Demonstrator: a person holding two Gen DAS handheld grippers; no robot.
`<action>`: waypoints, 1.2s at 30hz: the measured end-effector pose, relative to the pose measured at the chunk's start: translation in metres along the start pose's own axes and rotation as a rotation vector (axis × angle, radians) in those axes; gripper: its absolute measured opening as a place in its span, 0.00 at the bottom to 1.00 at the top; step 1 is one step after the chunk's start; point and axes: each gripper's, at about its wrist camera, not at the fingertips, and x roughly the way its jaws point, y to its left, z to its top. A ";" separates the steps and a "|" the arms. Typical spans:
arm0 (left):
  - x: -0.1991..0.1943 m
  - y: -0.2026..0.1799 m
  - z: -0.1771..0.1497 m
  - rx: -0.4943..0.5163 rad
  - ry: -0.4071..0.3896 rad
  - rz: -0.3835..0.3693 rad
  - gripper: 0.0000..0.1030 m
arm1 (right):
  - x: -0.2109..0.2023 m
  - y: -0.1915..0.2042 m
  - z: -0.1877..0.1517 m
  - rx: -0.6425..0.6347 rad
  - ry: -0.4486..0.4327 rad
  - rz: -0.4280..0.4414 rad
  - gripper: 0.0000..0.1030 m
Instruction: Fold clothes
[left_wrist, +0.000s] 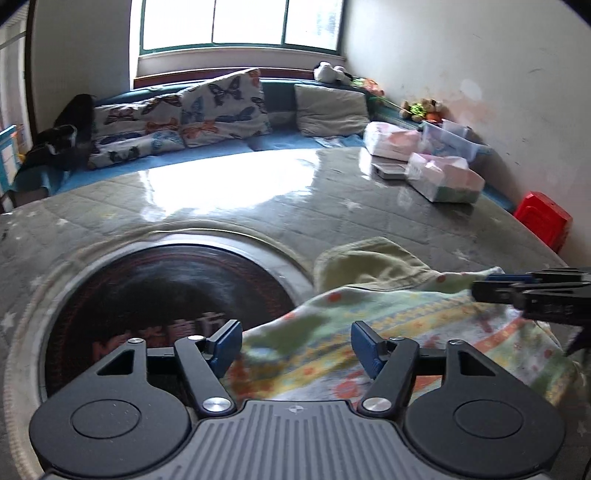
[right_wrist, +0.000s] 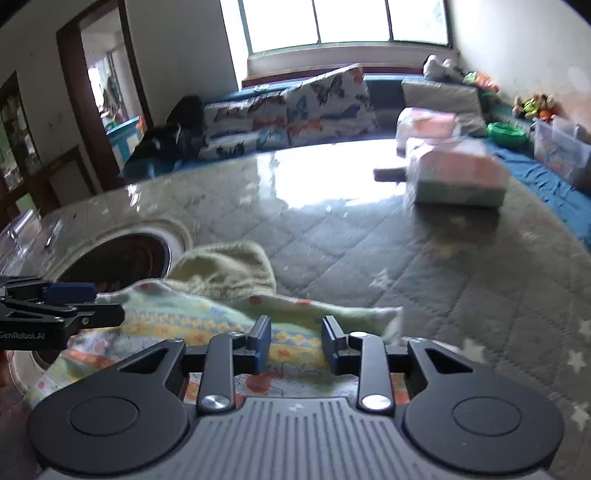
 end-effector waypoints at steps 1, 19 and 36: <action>0.004 -0.001 0.000 -0.001 0.008 -0.002 0.65 | 0.002 0.001 -0.001 -0.006 0.002 -0.005 0.36; -0.037 -0.001 -0.041 0.004 0.006 0.003 0.66 | -0.052 0.069 -0.050 -0.248 0.019 0.111 0.50; -0.084 0.056 -0.068 -0.189 -0.029 0.125 0.76 | -0.059 0.157 -0.063 -0.542 0.029 0.242 0.53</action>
